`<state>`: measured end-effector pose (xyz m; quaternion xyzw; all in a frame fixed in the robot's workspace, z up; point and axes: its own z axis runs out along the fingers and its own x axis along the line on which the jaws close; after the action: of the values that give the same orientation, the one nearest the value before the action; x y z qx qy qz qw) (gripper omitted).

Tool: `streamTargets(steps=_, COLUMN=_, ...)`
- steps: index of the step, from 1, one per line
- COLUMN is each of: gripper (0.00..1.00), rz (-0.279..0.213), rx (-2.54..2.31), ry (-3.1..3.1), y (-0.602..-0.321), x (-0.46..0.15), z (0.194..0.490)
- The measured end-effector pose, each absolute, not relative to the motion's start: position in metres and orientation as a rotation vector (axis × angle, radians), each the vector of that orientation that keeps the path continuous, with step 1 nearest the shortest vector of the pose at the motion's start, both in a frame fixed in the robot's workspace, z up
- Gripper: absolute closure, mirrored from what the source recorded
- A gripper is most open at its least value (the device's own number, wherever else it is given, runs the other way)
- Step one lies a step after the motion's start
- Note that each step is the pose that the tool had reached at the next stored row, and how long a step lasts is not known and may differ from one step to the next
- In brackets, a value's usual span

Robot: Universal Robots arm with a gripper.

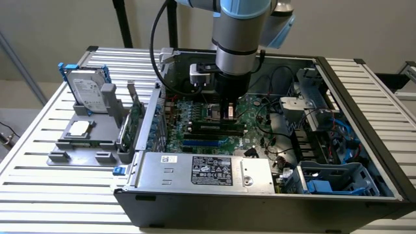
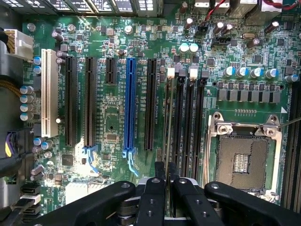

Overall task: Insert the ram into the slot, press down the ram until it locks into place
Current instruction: 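Insert the ram into the slot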

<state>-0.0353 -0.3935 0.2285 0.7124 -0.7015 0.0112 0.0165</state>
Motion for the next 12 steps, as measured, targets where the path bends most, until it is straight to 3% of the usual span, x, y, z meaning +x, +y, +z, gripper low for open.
streamTargets(steps=12, gripper=0.86, rz=0.035, rx=2.215, ry=-2.181, y=-0.3919, x=-0.0355, z=0.2271)
